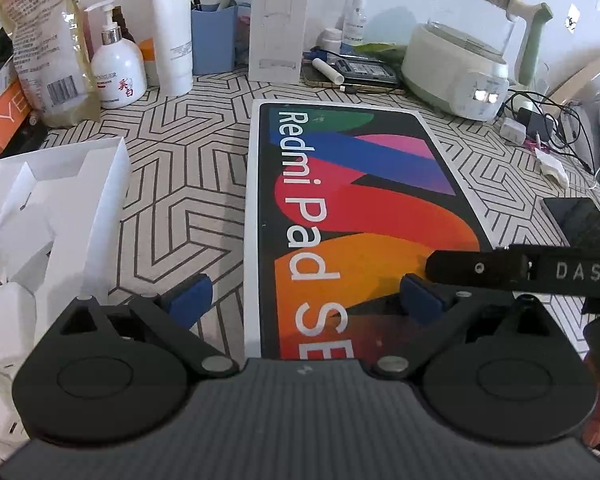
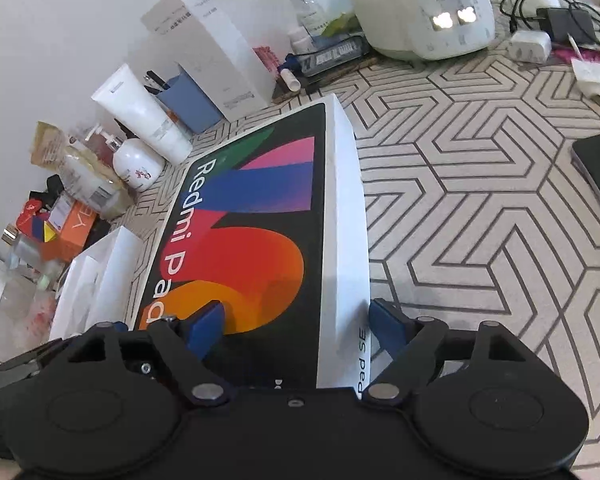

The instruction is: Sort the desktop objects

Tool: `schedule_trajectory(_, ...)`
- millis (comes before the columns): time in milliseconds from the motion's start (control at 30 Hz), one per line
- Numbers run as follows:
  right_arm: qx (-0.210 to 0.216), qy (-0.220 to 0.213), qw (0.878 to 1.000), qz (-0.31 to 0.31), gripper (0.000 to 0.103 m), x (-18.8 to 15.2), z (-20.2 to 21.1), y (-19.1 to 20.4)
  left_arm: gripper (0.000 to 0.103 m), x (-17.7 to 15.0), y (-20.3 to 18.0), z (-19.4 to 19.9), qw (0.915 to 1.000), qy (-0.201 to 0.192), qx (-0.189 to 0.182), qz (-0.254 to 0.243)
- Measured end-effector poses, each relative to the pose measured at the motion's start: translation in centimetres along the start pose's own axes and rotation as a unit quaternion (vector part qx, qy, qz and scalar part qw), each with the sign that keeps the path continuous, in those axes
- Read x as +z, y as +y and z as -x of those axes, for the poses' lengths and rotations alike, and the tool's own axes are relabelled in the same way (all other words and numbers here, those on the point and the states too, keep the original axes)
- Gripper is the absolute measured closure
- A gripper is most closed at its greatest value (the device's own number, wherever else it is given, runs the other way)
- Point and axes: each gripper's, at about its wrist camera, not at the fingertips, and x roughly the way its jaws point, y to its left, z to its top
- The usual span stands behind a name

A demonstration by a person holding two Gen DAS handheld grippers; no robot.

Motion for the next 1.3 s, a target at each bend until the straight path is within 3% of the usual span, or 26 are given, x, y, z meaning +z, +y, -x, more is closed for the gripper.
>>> schedule_trajectory(467, -0.006, -0.011, 1.000, 0.016, 0.014, 0.2, -0.6, 0.3, 0.003, -0.1, -1.4, 0.0, 0.9993, -0.023, -0.005, -0.027)
schedule_trajectory(800, -0.002, -0.016, 1.000, -0.002, 0.024, 0.0, 0.1, 0.1, 0.003, -0.2, -1.8, 1.0, 0.9989, -0.025, -0.004, -0.040)
schedule_trajectory(1100, 0.007, -0.050, 0.999, 0.016, 0.026, -0.3, 2.2, 2.0, 0.003, 0.0, -0.3, 4.7, 0.9964, -0.066, -0.032, -0.042)
schedule_trajectory(1300, -0.001, -0.044, 0.998, 0.048, 0.028, -0.8, 2.4, 3.7, 0.003, -1.0, 0.1, 4.6, 0.9982, -0.044, -0.013, -0.039)
